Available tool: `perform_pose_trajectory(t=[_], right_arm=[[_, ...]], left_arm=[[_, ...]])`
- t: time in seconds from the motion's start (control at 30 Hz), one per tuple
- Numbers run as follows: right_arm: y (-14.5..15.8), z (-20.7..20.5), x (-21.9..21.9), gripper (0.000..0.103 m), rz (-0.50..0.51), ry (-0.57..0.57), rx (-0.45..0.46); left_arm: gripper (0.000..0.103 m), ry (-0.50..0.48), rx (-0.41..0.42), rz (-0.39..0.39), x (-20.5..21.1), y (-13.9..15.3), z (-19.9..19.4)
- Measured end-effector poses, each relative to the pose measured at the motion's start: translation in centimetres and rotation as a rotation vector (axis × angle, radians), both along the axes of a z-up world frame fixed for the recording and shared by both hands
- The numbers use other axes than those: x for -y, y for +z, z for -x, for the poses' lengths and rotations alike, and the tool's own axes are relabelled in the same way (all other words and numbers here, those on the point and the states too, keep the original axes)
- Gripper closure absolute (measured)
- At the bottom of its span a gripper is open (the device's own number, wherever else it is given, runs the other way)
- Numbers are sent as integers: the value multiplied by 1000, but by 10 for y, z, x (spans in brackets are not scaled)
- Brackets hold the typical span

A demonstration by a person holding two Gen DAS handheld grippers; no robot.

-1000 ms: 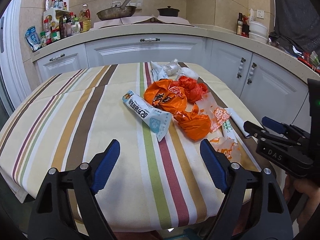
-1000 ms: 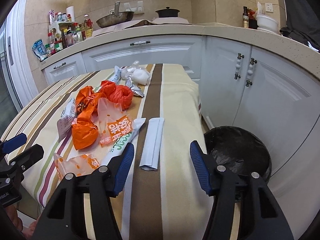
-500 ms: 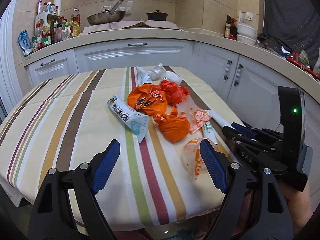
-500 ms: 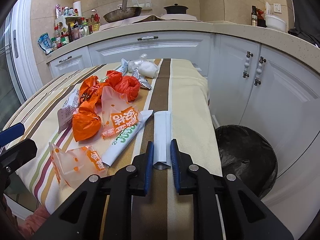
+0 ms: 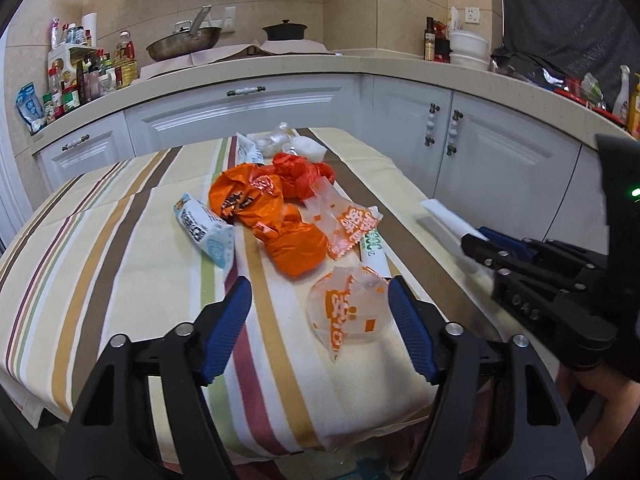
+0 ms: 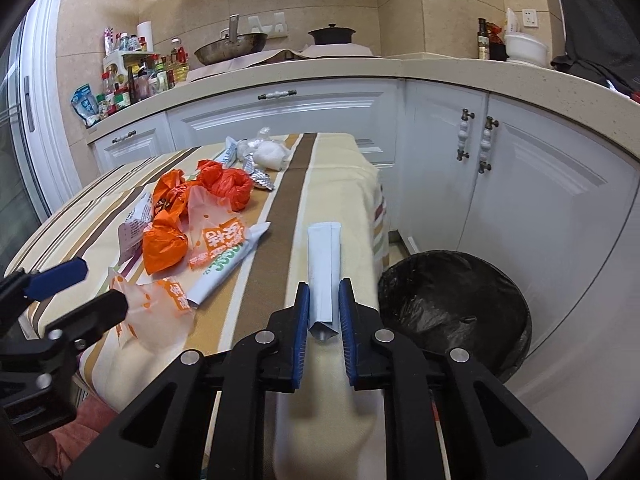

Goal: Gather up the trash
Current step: 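Close the left tool on the clear bag with orange print, then carry both held items over the black bin and open both tools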

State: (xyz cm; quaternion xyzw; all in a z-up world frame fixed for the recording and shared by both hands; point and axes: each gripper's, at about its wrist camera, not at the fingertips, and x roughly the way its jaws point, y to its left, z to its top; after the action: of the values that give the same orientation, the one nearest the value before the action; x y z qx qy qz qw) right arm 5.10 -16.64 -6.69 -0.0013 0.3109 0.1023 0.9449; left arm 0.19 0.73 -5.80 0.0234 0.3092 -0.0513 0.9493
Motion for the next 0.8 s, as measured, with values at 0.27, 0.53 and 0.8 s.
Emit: perform_pose_trajectory(t=[0.27,0.53,0.8], right_arm=[[-1,7,13,87,-13,-34,4],[0,9,17,87,-11,-45,8],[8,10,26,87,7,-79,26]], left_arm=[[69,-28,-9,-1,4,-11,-2],[72,5,21,17,-12,0,7],[72,14,101,47,-20,29,13]])
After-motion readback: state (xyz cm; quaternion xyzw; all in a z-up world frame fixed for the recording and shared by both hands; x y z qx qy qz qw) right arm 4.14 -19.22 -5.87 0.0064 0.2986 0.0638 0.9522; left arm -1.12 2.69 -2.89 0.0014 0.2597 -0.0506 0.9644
